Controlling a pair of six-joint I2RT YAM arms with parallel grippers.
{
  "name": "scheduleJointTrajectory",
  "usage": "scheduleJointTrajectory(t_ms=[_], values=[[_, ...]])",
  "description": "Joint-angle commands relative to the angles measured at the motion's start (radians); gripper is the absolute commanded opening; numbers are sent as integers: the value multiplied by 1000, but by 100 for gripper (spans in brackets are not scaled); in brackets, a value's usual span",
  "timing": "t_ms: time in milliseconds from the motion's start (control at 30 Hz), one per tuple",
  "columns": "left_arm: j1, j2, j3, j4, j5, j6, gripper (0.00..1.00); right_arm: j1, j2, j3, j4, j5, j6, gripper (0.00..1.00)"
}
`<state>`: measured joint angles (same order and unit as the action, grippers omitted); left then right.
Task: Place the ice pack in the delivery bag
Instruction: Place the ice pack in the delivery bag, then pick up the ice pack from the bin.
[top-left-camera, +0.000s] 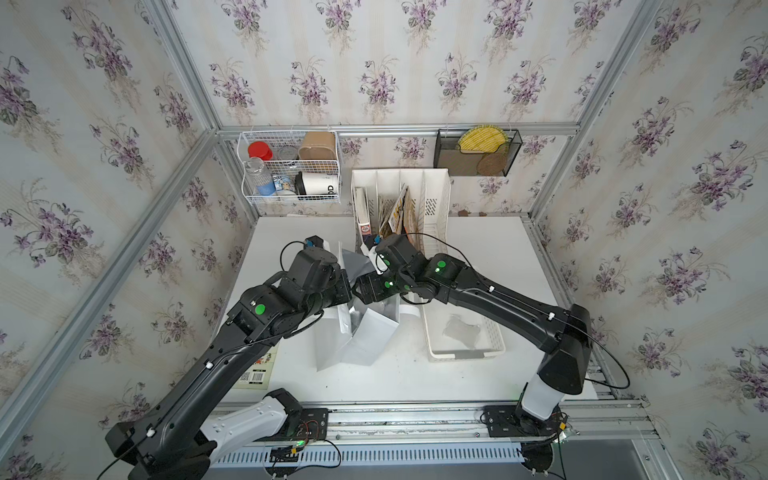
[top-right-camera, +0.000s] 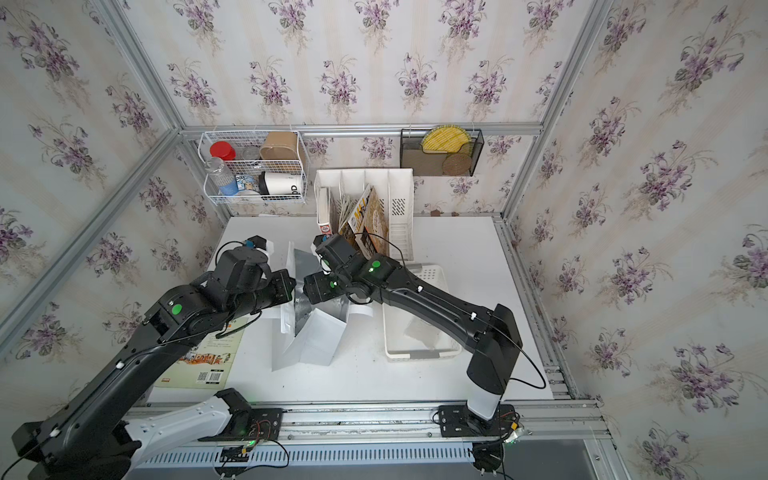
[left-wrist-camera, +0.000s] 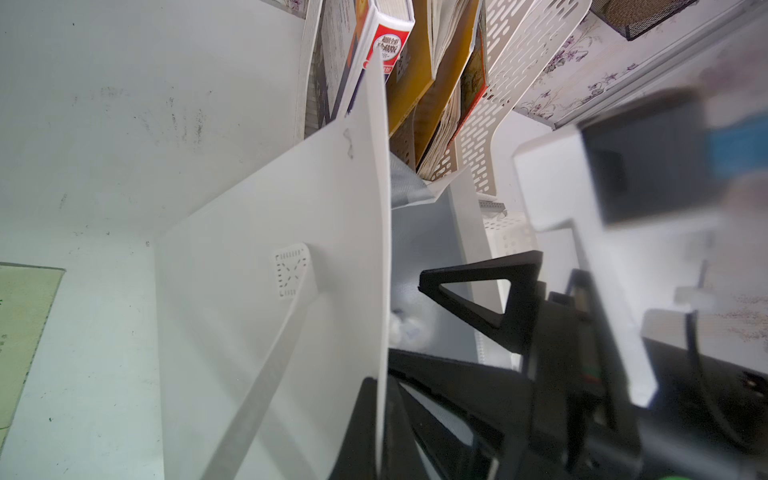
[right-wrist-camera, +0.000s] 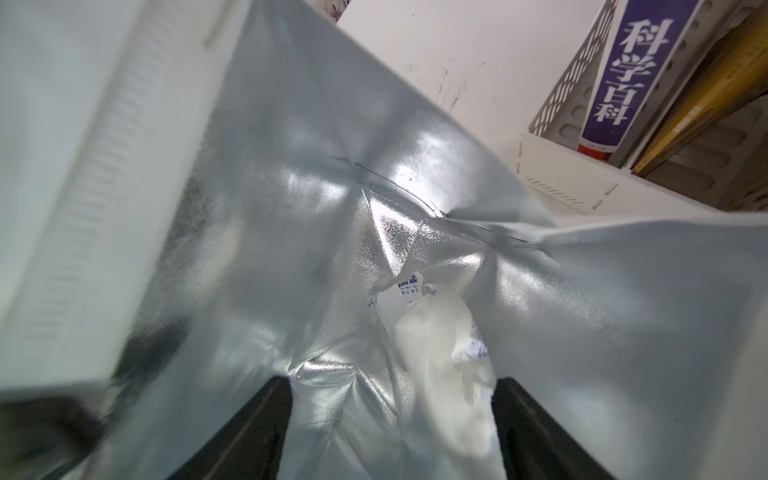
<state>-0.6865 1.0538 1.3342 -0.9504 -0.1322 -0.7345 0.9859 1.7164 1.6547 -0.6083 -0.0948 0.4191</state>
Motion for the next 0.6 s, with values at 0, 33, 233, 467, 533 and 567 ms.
scheduleJointTrajectory(t_ms=[0,33,233,467,533,567], values=[[1,-2,-3,14,-15,-1,0,0,-43,-13,48,29,6,87],[1,0,-3,13,-20,1,0,0,-65,-25,58,52,10,88],[2,-2,-11,9,-38,5,0,-5,-273,-146,84,289,21,91],[1,-16,-33,19,-38,2,0,-102,-440,-226,-201,555,84,96],[2,-22,-50,37,-39,3,0,-164,-492,-294,-250,538,94,96],[2,-23,-54,47,-38,7,0,-191,-511,-328,-270,535,117,96]])
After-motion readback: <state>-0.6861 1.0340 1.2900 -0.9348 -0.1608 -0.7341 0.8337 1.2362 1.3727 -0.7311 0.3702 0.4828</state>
